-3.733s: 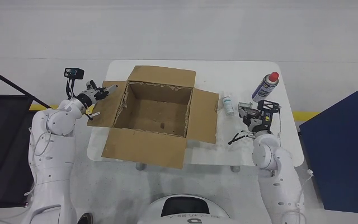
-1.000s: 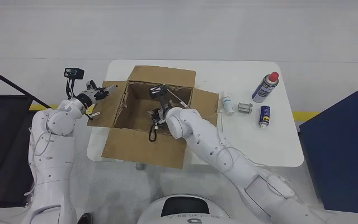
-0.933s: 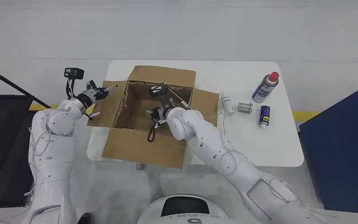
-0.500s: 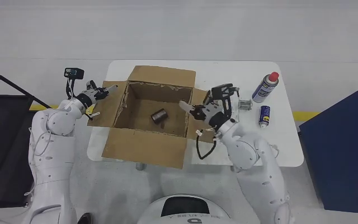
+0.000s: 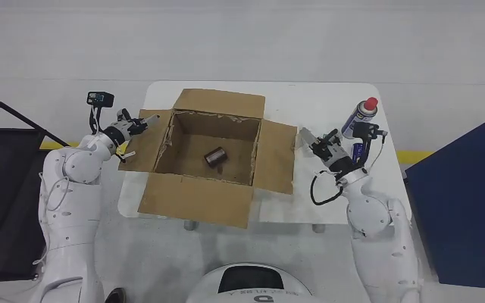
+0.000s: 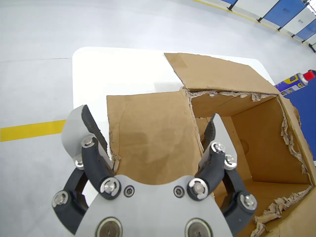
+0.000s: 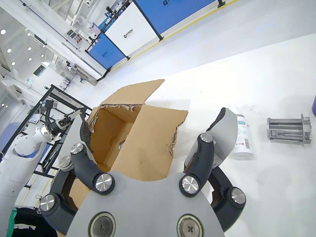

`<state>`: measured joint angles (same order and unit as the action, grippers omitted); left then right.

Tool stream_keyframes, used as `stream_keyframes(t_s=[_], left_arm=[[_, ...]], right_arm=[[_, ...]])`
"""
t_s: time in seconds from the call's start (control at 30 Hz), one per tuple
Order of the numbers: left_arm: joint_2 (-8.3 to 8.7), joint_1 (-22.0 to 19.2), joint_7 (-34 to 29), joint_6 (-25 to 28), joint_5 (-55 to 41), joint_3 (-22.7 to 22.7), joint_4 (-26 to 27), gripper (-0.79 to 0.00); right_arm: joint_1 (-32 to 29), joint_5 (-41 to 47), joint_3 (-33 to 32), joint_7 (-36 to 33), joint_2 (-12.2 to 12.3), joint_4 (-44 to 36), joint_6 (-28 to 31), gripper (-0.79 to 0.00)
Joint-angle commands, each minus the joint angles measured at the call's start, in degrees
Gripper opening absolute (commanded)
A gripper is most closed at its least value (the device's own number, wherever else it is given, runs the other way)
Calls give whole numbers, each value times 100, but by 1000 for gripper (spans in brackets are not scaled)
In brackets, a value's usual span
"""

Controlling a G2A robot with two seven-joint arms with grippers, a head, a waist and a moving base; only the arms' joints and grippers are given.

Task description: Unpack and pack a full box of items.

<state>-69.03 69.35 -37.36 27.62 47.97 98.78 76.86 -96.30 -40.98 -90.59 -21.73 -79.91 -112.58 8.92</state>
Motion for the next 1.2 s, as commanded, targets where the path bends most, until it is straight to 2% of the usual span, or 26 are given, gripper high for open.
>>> stream_keyframes(t_s=[0.0,0.07,0.23,0.33,0.6,0.73,0.77,1.0,1.07,1.17], left_arm=[[0,0,0,0,0,0,0,0],[0,0,0,0,0,0,0,0],[0,0,0,0,0,0,0,0],[0,0,0,0,0,0,0,0],[0,0,0,0,0,0,0,0],[0,0,0,0,0,0,0,0],[0,0,0,0,0,0,0,0],[0,0,0,0,0,0,0,0],[0,0,0,0,0,0,0,0],[0,0,0,0,0,0,0,0]], right_arm=[[13,-92,-30,15,5,48,-64,0],[183,-280,-241,-372,50,229,-262,0],[485,-142,-1064,-613,139,861,-797,0],[722,-1005,-1345,-1139,250,1330,-1003,0],[1722,-3065,-997,-1695,375,2935,-1946,0],[1935,-3381,-792,-1891,381,3260,-2069,0],[1950,-3375,-767,-1888,378,3289,-2096,-92],[1897,-3393,-635,-1901,362,3280,-2312,-225],[1860,-3441,-608,-1925,359,3243,-2409,-339],[1835,-3618,-526,-2081,364,3252,-2458,-394]])
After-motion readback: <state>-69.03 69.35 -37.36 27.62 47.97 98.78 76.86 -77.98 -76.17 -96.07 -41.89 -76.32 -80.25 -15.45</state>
